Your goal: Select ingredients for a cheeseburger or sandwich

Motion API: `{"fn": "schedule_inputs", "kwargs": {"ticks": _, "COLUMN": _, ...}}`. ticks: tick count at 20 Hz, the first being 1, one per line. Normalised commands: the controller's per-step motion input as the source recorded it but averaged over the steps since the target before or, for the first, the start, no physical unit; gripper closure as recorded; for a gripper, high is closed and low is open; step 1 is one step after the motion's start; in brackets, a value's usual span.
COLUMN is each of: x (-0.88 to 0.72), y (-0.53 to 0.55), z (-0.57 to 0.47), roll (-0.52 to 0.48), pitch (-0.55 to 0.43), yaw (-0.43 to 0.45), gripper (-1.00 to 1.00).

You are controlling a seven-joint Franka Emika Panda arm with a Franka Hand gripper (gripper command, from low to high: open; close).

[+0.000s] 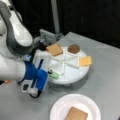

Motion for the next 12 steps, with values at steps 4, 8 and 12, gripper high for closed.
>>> {"fn": "schedule_inputs", "kwargs": {"ticks": 4, "x": 0.21, "y": -0.11, "z": 0.15, "roll": 0.097, "pitch": 0.108, "yaw": 0.015, "gripper": 1.00}}
{"fn": "schedule_inputs", "kwargs": {"ticks": 8, "x": 0.21, "y": -0.13, "z": 0.22, "roll": 0.061, "pitch": 0.177, "yaw": 0.081, "gripper": 1.00}}
{"fn": "schedule_inputs", "kwargs": {"ticks": 12, "x": 0.30, "y": -0.24, "z": 0.33, "roll": -0.028, "pitch": 0.188, "yaw": 0.188, "gripper": 1.00}}
